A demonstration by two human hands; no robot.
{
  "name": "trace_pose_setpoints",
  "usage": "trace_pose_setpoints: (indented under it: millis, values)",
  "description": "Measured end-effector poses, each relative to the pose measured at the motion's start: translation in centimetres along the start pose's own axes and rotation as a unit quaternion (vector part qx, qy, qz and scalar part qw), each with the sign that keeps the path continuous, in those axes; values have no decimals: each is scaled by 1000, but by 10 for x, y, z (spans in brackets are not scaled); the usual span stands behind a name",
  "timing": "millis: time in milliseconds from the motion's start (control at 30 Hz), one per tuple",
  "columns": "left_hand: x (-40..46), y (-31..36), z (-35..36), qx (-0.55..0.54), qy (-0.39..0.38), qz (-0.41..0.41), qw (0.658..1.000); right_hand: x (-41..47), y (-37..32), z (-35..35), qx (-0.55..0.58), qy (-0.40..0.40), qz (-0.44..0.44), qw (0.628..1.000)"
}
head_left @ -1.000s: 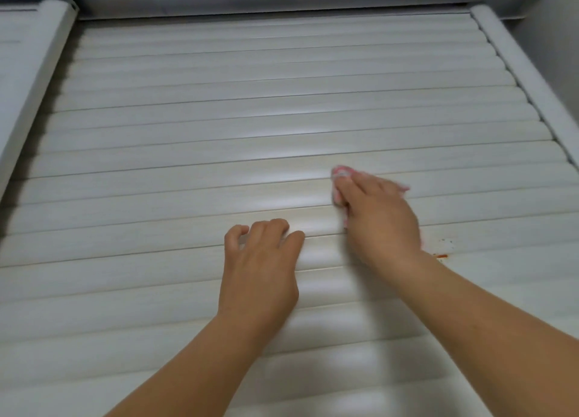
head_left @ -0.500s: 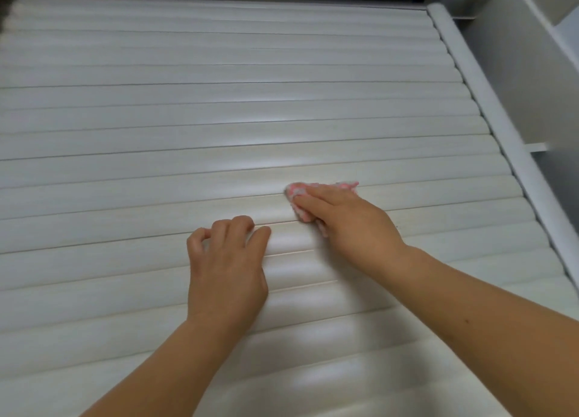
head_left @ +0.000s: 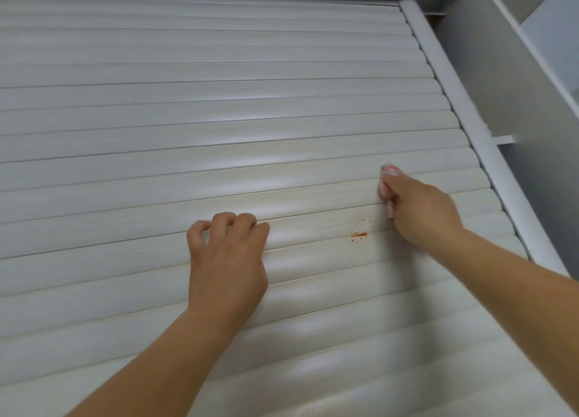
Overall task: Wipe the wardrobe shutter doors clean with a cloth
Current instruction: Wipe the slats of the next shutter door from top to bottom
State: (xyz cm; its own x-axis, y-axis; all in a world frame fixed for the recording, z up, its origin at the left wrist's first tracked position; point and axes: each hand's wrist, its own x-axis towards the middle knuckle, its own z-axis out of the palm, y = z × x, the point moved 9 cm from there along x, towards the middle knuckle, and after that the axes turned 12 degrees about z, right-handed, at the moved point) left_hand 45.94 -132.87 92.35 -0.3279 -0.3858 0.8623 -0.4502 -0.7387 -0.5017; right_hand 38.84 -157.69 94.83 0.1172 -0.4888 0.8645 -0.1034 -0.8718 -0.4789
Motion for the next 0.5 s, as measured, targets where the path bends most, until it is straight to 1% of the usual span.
trace_pose_setpoints:
  millis: [133,233,367,500]
  values:
    - [0,2,2,4,2,-16,1000,-29,-69,21,-26,-12,-122,992]
    - [-2,4,3,6,-2,-32,999,-47,-107,39,-34,-47,-182,982]
    - [-2,6,5,-1,-3,-45,999,-68,-140,50,-56,-51,-243,967]
    - [-6,5,-1,-24,16,-48,998,-84,-151,57,-28,-58,-305,950]
